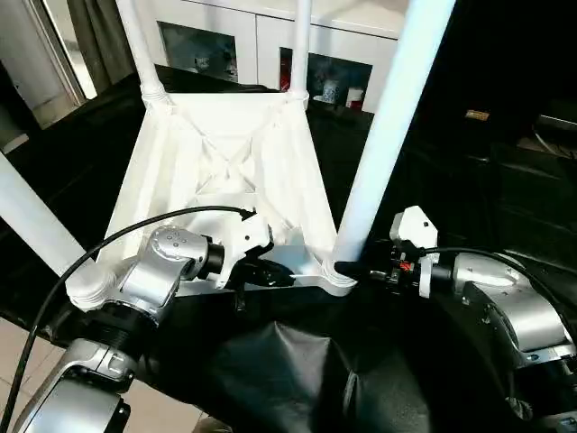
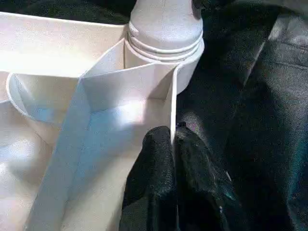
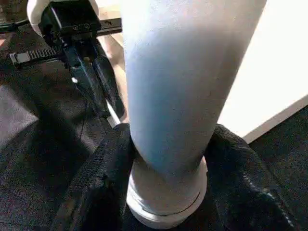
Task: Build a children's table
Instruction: Rotate leg to tighten
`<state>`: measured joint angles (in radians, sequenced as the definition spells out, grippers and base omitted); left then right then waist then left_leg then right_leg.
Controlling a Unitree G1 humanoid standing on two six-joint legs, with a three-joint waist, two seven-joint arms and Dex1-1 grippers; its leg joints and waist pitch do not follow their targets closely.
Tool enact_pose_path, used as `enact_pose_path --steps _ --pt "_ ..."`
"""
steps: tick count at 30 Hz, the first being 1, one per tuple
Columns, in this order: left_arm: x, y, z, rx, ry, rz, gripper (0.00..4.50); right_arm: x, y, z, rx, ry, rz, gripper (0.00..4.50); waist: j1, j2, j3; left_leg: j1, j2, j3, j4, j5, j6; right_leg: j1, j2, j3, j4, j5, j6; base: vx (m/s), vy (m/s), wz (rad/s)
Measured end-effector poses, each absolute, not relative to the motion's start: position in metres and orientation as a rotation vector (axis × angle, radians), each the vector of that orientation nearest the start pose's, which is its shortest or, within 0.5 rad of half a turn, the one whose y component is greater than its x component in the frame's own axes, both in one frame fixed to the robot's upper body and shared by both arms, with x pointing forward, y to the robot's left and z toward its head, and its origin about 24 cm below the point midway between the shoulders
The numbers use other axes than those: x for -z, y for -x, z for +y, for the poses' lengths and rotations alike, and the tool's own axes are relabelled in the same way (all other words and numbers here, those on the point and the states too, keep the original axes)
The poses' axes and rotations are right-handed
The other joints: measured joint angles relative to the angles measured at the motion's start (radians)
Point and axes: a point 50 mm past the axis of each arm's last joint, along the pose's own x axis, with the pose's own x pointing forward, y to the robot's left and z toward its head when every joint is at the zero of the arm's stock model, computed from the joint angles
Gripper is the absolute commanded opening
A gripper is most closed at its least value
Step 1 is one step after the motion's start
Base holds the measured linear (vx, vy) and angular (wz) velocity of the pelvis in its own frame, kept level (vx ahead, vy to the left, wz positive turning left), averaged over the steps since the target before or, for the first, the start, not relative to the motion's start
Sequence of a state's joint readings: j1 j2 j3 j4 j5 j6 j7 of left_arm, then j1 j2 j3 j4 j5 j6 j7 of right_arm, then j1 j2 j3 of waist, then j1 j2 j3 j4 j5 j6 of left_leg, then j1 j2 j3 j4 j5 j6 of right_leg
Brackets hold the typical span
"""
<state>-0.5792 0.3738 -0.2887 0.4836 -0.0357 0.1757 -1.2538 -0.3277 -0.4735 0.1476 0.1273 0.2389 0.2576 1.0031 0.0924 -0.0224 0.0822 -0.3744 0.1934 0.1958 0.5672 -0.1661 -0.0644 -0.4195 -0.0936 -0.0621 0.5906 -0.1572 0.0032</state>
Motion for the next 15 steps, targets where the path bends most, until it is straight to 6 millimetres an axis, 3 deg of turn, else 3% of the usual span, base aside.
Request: enact_pose_path --steps 7,15 --pt "-0.063 -0.313 0.123 1.363 -0.359 0.41 0.0 -0.076 -0.287 -0.159 -1.069 0.203 0.236 1.9 -0.001 0.0 0.0 0.001 0.0 0.0 0.0 0.0 0.0 0.0 0.0 0.0 0.0 0.0 0.0 0.0 0.0 0.0" --pt "-0.06 -0.338 0.079 1.079 -0.345 0.389 0.0 -0.062 -0.316 -0.144 -0.554 0.067 0.194 1.89 -0.013 -0.005 0.0 0.004 0.0 -0.001 0.0 0.0 0.0 0.003 0.0 0.0 -0.003 -0.002 0.004 0.0 0.0 0.0"
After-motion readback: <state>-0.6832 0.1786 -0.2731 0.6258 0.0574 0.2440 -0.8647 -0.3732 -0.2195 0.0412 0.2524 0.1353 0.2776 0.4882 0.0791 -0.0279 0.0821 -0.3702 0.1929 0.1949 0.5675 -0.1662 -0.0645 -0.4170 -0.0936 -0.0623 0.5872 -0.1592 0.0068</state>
